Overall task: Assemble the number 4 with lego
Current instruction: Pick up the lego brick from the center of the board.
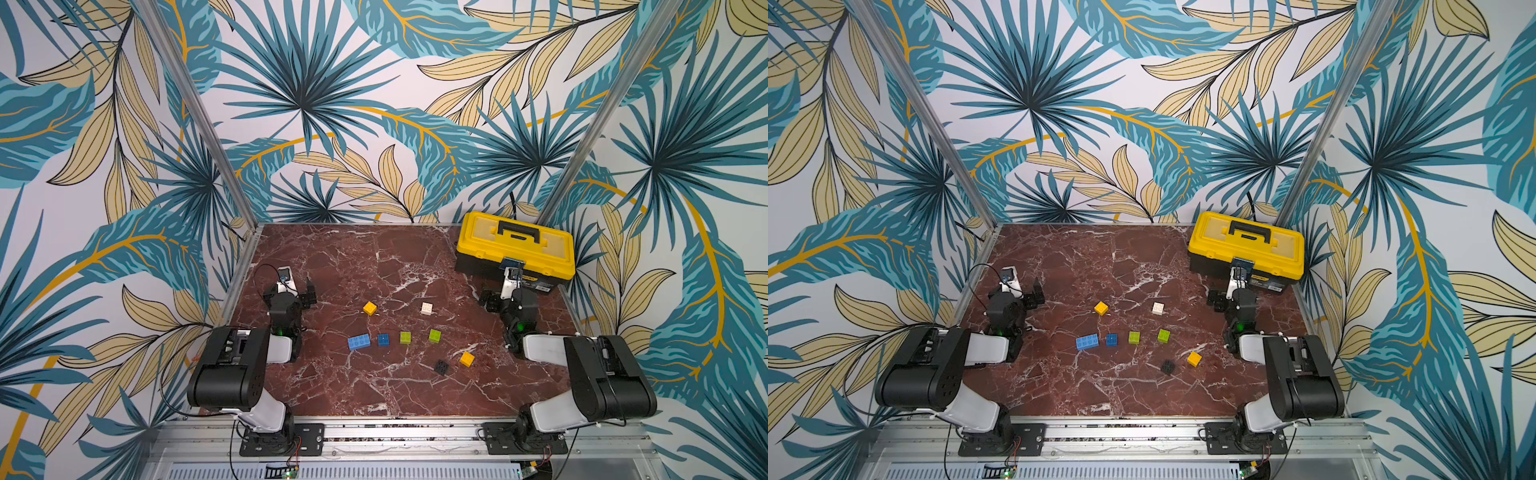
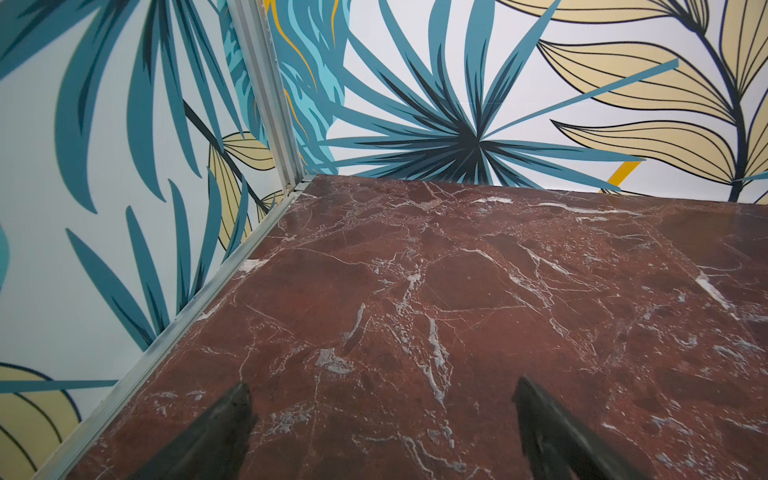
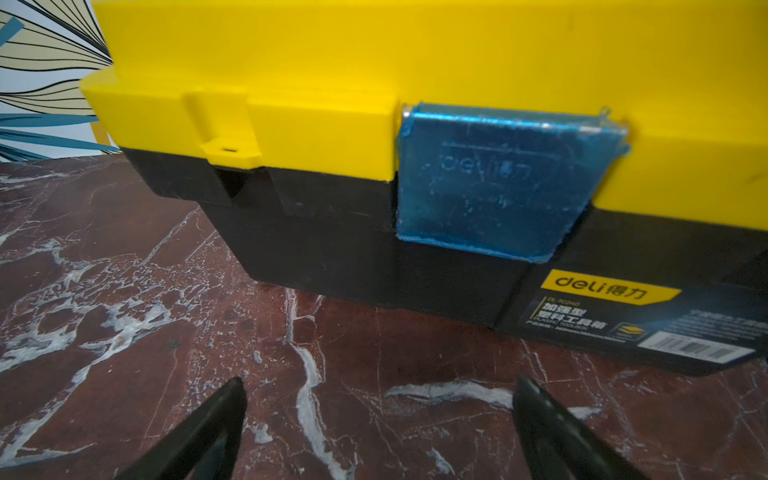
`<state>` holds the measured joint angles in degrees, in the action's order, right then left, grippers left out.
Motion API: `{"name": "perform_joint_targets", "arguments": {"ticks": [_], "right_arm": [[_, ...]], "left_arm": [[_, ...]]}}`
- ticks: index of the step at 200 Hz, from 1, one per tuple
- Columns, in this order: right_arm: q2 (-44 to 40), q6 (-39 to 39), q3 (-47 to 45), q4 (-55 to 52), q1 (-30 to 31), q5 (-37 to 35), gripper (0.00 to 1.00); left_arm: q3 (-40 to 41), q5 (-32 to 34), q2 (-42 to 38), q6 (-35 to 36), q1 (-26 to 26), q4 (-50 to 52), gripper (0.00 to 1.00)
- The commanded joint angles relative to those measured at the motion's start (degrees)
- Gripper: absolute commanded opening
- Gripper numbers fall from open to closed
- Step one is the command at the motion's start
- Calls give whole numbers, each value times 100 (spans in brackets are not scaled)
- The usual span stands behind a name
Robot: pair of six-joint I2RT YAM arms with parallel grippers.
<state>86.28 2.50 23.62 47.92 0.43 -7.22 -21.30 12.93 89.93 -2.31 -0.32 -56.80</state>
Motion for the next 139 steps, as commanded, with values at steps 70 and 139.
{"name": "perform_joint_targets", "arguments": {"ticks": [70,139], "right_arm": [[-985,3503,4185,-8350,245,-426,99],[-967,3946,4253,-9986,2602,-1097,77]], "left_arm": [[-3348,325,-2626,-3438,-149,7915,79],[-2774,-158,-2647,-3729,-2417,8511,74]]}}
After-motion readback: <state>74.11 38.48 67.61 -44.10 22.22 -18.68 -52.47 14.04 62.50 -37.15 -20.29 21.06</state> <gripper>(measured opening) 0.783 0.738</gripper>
